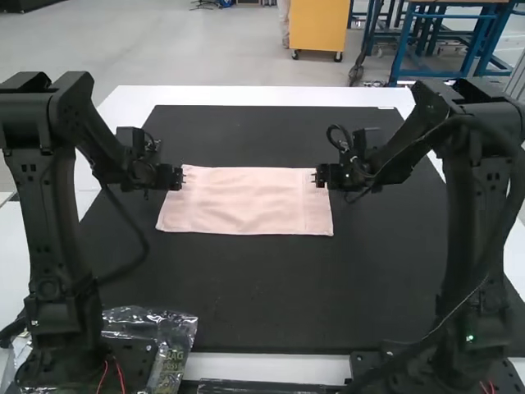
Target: Fold the towel.
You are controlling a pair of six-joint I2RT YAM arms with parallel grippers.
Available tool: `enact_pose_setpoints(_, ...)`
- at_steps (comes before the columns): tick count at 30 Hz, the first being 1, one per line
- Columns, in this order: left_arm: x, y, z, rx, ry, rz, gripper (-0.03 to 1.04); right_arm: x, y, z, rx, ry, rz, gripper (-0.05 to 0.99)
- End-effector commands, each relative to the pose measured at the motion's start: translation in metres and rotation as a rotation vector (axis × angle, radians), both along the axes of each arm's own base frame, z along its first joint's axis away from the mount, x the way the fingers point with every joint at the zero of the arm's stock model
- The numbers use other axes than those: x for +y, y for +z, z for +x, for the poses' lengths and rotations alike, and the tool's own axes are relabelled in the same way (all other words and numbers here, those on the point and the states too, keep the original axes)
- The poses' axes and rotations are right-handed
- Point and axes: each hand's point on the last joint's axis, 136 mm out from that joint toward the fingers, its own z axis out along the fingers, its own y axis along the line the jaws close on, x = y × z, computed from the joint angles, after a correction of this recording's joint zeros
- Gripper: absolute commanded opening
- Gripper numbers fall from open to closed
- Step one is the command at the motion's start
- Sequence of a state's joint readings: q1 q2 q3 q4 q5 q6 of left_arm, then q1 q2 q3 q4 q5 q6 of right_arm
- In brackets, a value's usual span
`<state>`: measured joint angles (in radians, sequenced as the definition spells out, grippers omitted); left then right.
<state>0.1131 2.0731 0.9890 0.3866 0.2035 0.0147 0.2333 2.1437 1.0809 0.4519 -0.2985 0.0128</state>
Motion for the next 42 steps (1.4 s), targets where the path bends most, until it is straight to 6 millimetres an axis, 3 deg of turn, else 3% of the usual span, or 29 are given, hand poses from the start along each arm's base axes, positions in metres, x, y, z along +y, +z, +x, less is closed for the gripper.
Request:
enact_pose_setpoints(1,0.004,0.007,0.014,-0.028,-0.003,0.002,0.94,0.017,0.008,0.008,-0.045,0.033,-0.015,0.9)
enact_pose_setpoints(7,0.004,-0.006,0.014,-0.006,-0.005,0.002,0.93,0.021,-0.004,0.013,-0.064,0.047,-0.084,0.89)
enact_pose_setpoints(10,0.003,-0.012,0.012,0.006,-0.01,0.006,0.89,0.021,-0.011,0.013,-0.079,0.064,-0.138,0.75)
enact_pose_setpoints(11,0.003,-0.014,0.011,0.008,-0.014,0.01,0.83,0.022,-0.012,0.012,-0.074,0.073,-0.13,0.62)
enact_pose_setpoints(12,0.003,-0.019,0.01,0.018,-0.018,0.012,0.68,0.024,-0.013,0.009,-0.069,0.09,-0.12,0.29)
enact_pose_setpoints(13,0.003,-0.023,0.008,0.027,-0.016,0.01,0.34,0.023,-0.015,0.009,-0.073,0.097,-0.124,-0.05)
enact_pose_setpoints(14,0.003,-0.024,0.01,0.018,-0.02,0.012,0.01,0.024,-0.019,0.008,-0.074,0.111,-0.137,-0.03)
enact_pose_setpoints(18,-0.002,-0.02,0.015,-0.025,-0.045,-0.005,0.02,0.019,-0.026,0.005,-0.061,0.113,-0.146,-0.02)
enact_pose_setpoints(20,-0.003,-0.011,0.02,-0.053,-0.051,-0.009,0.02,0.014,-0.021,0.008,-0.071,0.1,-0.142,-0.02)
enact_pose_setpoints(25,-0.004,0.028,0.037,-0.123,-0.05,-0.034,0.02,0.008,0.014,0.023,-0.131,0.066,-0.111,-0.02)
enact_pose_setpoints(29,-0.007,0.052,0.04,-0.136,-0.064,-0.043,0.02,-0.002,0.035,0.028,-0.143,0.053,-0.09,-0.02)
enact_pose_setpoints(33,-0.01,0.068,0.034,-0.131,-0.078,-0.053,0.02,-0.01,0.043,0.02,-0.127,0.058,-0.074,-0.02)
enact_pose_setpoints(42,0.005,0.069,0.002,-0.058,-0.079,-0.042,0.02,-0.023,0.063,-0.006,-0.118,0.059,-0.02,-0.02)
